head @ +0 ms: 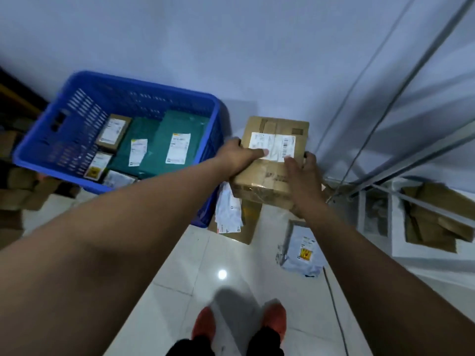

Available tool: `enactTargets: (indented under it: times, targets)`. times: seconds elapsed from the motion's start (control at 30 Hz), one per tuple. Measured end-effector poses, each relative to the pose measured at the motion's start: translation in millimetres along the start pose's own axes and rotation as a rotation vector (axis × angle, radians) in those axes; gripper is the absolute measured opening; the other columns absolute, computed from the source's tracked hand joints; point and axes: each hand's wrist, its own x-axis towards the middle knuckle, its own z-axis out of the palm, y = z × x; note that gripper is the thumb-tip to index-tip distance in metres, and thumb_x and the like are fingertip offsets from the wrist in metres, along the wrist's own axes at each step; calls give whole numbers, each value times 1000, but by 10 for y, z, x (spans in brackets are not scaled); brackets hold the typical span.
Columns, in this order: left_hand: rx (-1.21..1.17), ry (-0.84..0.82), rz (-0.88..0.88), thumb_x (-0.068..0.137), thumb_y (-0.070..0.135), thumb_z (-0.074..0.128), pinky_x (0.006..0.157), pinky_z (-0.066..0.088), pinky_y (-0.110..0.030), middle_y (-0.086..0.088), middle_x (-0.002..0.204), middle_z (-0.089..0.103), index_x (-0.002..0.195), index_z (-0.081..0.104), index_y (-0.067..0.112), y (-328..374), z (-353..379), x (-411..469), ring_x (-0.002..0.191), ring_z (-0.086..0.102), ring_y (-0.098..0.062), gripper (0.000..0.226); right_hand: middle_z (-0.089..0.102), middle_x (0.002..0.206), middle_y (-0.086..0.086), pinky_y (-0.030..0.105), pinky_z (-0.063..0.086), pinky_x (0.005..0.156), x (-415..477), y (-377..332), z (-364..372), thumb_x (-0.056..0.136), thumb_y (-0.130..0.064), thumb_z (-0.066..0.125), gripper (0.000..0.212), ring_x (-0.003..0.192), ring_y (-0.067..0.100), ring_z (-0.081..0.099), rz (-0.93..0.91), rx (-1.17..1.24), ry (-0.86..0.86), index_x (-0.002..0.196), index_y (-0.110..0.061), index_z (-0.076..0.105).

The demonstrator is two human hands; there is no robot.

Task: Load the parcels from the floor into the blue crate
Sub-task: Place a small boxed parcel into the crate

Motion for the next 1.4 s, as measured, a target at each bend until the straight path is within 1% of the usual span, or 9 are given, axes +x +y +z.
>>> enactTargets:
  times: [0.13, 0.37, 0.53, 0.67, 0.9, 1.03, 1.13, 1.23, 1.4]
  targets:
    - [-117, 180, 65, 71, 48, 85, 91, 56, -35, 3, 111, 70, 112, 59, 25, -8, -812, -27, 97, 69, -19, 53, 57, 124, 3, 51, 54, 92, -65, -470, 650, 71, -66, 44, 71, 106, 25, 62, -75, 58, -78, 135, -34, 43]
    - [-239, 279, -25, 82, 41, 82, 79, 58, -33, -3, 117, 68, 134, 56, 15, -937, -2643, 321, 91, 70, -21, 64, 64, 121, -4, 47, 55, 92, -316, -1119, 2536, 77, -54, 49, 54, 105, 19, 64, -90, 138, -237, 127, -31, 52]
    - [-224, 235, -103, 62, 60, 89, 87, 61, -42, -3, 127, 70, 133, 62, 21, -1713, -3726, 777, 101, 73, -23, 85, 63, 118, -8, 39, 54, 88, -335, -1252, 3767, 93, -42, 53, 38, 103, 15, 63, 22, 189, -334, 129, -32, 51]
    - [-246, 179, -150, 86, 30, 80, 69, 62, -29, -5, 117, 73, 129, 65, 17, -2183, -4402, 1194, 93, 75, -21, 48, 63, 116, -7, 38, 54, 90, -191, -1408, 4747, 99, -35, 51, 24, 100, 13, 63, 111, 164, -361, 123, -36, 50]
    - [-165, 43, -140, 79, 30, 86, 90, 59, -36, 1, 124, 66, 141, 54, 21, -2722, -4627, 1977, 102, 67, -18, 71, 63, 120, -6, 33, 51, 82, 100, -1322, 5496, 94, -32, 55, 48, 98, 17, 61, 219, 119, -261, 141, -26, 47]
    - [-189, 57, -143, 79, 17, 86, 83, 49, -23, 4, 129, 53, 157, 24, 19, -2686, -4551, 2184, 106, 56, -10, 99, 66, 119, -4, 43, 53, 95, 302, -1376, 5647, 86, -28, 58, 49, 102, 21, 63, 204, 37, -227, 134, -27, 46]
    - [-288, 84, -146, 80, 23, 86, 96, 49, -33, 8, 144, 44, 161, -3, 29, -2716, -4574, 2307, 125, 49, -12, 120, 66, 125, 5, 34, 49, 90, 502, -1527, 5660, 86, -23, 58, 58, 106, 27, 62, 85, -160, -260, 141, -25, 41]
    - [-375, 118, -285, 79, 38, 86, 84, 59, -57, 3, 139, 52, 157, 3, 44, -2768, -4714, 2458, 114, 61, -27, 114, 64, 128, 7, 41, 48, 98, 754, -1712, 5722, 82, -38, 51, 63, 112, 30, 61, -63, -395, -335, 144, -30, 38]
    - [-442, 17, -558, 80, 29, 85, 72, 63, -53, -3, 140, 47, 159, 9, 32, -2837, -4711, 2599, 93, 73, -38, 110, 56, 138, 4, 49, 33, 106, 1217, -1765, 5942, 92, -21, 50, 56, 128, 29, 48, -165, -776, -349, 145, -37, 40]
